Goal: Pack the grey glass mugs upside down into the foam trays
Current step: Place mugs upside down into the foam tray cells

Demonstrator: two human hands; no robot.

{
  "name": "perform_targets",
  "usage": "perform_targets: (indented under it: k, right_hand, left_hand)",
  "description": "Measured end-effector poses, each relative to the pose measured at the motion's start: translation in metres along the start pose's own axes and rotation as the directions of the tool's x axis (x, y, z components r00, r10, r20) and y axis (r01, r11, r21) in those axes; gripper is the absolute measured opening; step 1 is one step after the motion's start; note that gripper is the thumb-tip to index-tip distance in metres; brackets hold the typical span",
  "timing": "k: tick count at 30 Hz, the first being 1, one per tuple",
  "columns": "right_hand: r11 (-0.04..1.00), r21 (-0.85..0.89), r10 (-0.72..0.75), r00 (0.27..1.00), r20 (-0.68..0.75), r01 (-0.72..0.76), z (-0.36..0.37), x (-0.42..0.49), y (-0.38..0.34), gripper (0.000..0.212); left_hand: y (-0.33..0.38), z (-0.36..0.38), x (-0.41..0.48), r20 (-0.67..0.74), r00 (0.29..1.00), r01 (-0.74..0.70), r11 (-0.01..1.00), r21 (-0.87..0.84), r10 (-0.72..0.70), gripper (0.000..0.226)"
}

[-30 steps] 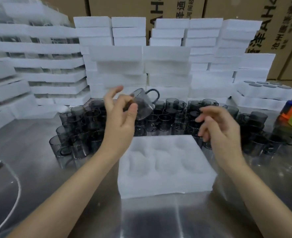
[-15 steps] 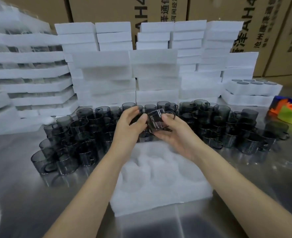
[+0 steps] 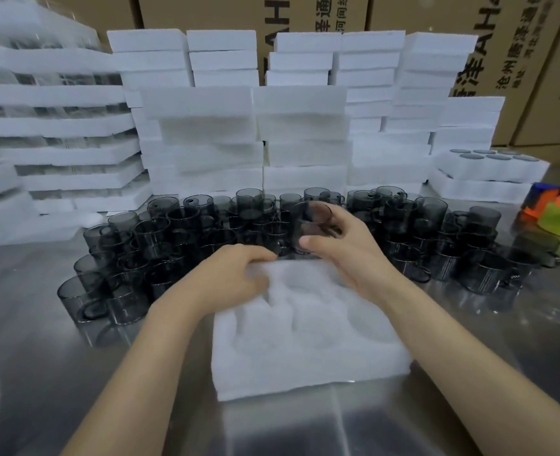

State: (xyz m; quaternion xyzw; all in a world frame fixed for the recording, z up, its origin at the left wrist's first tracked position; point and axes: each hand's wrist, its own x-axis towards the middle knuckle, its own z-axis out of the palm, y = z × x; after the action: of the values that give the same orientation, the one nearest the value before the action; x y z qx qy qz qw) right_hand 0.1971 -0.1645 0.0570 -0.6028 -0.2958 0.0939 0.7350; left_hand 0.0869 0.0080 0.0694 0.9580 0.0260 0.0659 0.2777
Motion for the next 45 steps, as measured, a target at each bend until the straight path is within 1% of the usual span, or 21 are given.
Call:
perform_targets:
  k: [1,2,3,5,7,9,12,15,19,20,22,24,26,27,29,31,32,35,39,42,45]
  right_hand:
    - [0.98,-0.173,-0.101,0.995,-0.017,0.096,0.0,-0.002,-0.002,0.057]
    - [0.939,-0.288,-0.199,0.98,-0.009,0.188,0.0,-0.003,-0.004,0.062]
    - [0.9,-0.346,-0.276,0.961,0.014,0.264,0.0,-0.004,-0.006,0.065]
    - [0.848,-0.376,-0.375,0.924,0.071,0.373,0.002,-0.008,-0.012,0.067]
    - [0.824,-0.382,-0.41,0.906,0.108,0.419,0.005,-0.01,-0.016,0.065]
    - [0.868,-0.328,-0.351,0.928,0.123,0.372,0.004,-0.012,-0.019,0.065]
    - [0.948,-0.252,-0.173,0.978,0.113,0.196,-0.001,-0.013,-0.024,0.064]
    - [0.982,-0.187,-0.01,0.996,0.092,0.027,-0.007,-0.013,-0.022,0.062]
    - [0.943,-0.329,0.128,0.973,0.19,-0.06,-0.004,-0.014,-0.018,0.06]
    - [0.932,-0.356,0.142,0.969,0.201,-0.063,-0.004,-0.015,-0.018,0.061]
    - [0.927,-0.37,0.139,0.969,0.203,-0.056,-0.001,-0.016,-0.019,0.056]
    - [0.943,-0.329,0.11,0.977,0.183,-0.044,0.004,-0.019,-0.021,0.041]
    - [0.942,-0.335,0.058,0.988,0.144,-0.006,0.013,-0.022,-0.021,0.031]
    - [0.924,-0.382,0.036,0.993,0.117,0.012,0.019,-0.023,-0.019,0.03]
    - [0.827,-0.56,-0.008,0.997,0.079,0.051,0.031,-0.027,-0.015,0.029]
    - [0.761,-0.643,-0.039,0.994,0.098,0.093,0.038,-0.03,-0.013,0.013]
    - [0.781,-0.617,-0.023,0.992,0.12,0.093,0.039,-0.031,-0.014,0.003]
    - [0.856,-0.513,0.055,0.975,0.217,0.066,0.039,-0.032,-0.011,0.023]
    - [0.916,-0.394,0.035,0.968,0.25,0.069,0.041,-0.035,-0.006,0.028]
    - [0.911,-0.406,0.026,0.97,0.242,0.077,0.042,-0.034,-0.005,0.032]
    - [0.841,-0.517,-0.014,0.962,0.272,0.158,0.041,-0.034,-0.006,0.036]
  left_hand:
    - [0.001,0.002,0.0,0.016,1.0,0.004,1.0,0.008,-0.004,0.039]
    - [0.002,0.003,0.001,0.021,1.0,0.013,1.0,0.005,-0.013,0.04]
    - [0.001,0.005,0.002,0.009,1.0,0.024,1.0,0.004,-0.024,0.04]
    - [-0.001,0.01,0.005,-0.047,0.998,0.039,0.999,-0.002,-0.039,0.038]
    - [-0.002,0.015,0.008,-0.13,0.99,0.044,0.998,-0.038,-0.048,0.034]
    - [-0.003,0.02,0.01,-0.204,0.976,0.052,0.994,-0.096,-0.071,0.032]
    - [-0.005,0.026,0.011,-0.284,0.953,0.058,0.983,-0.176,-0.107,0.03]
    - [-0.005,0.029,0.01,-0.327,0.938,0.057,0.982,-0.178,-0.114,0.031]
    - [-0.005,0.025,0.009,-0.415,0.91,-0.043,0.996,-0.077,0.008,0.036]
    - [-0.006,0.022,0.009,-0.437,0.899,-0.088,0.991,-0.1,0.036,0.033]
    - [-0.006,0.015,0.009,-0.485,0.875,-0.152,0.957,-0.245,0.015,0.02]
    - [-0.007,0.005,0.006,-0.483,0.875,-0.194,0.889,-0.415,-0.035,0.015]
    - [-0.008,-0.005,0.001,-0.371,0.927,-0.169,0.832,-0.529,-0.047,0.02]
    - [-0.008,-0.008,-0.001,-0.303,0.952,-0.141,0.822,-0.552,-0.04,0.025]
    - [-0.009,-0.011,-0.004,-0.217,0.976,-0.102,0.834,-0.542,-0.022,0.029]
    - [-0.01,-0.011,-0.006,-0.18,0.983,-0.068,0.854,-0.516,-0.03,0.024]
    - [-0.011,-0.012,-0.007,-0.161,0.986,-0.042,0.858,-0.512,-0.048,0.023]
    - [-0.017,-0.018,-0.01,-0.136,0.985,0.026,0.864,-0.503,-0.108,0.02]
    - [-0.02,-0.02,-0.01,-0.244,0.96,0.034,0.922,-0.385,-0.137,0.017]
    - [-0.02,-0.02,-0.008,-0.305,0.94,0.036,0.933,-0.359,-0.154,0.019]
    - [-0.018,-0.019,-0.008,-0.339,0.925,0.05,0.938,-0.342,-0.173,0.019]
